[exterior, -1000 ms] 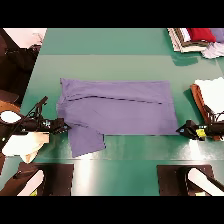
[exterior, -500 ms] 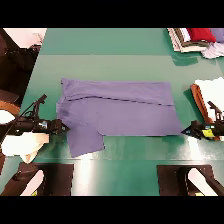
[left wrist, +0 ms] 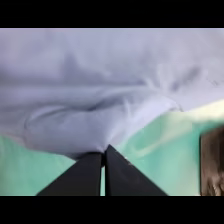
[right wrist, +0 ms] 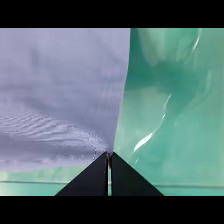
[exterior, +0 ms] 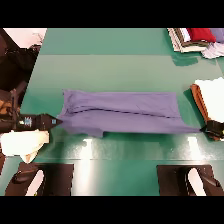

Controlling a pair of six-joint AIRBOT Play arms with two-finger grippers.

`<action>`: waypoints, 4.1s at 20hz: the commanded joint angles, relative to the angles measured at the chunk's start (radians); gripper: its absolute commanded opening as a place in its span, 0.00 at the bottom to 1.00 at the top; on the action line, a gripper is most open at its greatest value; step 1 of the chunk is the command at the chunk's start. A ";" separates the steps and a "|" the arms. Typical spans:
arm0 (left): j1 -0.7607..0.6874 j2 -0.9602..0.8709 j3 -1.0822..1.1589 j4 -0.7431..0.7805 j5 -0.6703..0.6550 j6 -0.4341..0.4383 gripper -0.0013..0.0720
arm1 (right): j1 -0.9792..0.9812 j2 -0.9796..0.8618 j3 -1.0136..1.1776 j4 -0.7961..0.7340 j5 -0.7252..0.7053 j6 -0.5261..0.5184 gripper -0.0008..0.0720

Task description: Fold the shirts.

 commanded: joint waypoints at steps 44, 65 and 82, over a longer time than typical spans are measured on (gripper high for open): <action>-0.335 -0.819 0.454 -0.077 0.415 0.138 0.05 | 0.116 -1.000 0.286 0.507 -0.195 -0.259 0.54; -0.757 -1.177 0.693 -0.077 0.530 0.061 0.05 | 0.407 -0.614 0.747 0.583 -0.045 0.042 0.04; -0.730 -1.102 0.745 0.079 0.483 0.035 0.05 | 0.733 -0.843 1.109 0.585 -0.076 0.063 0.04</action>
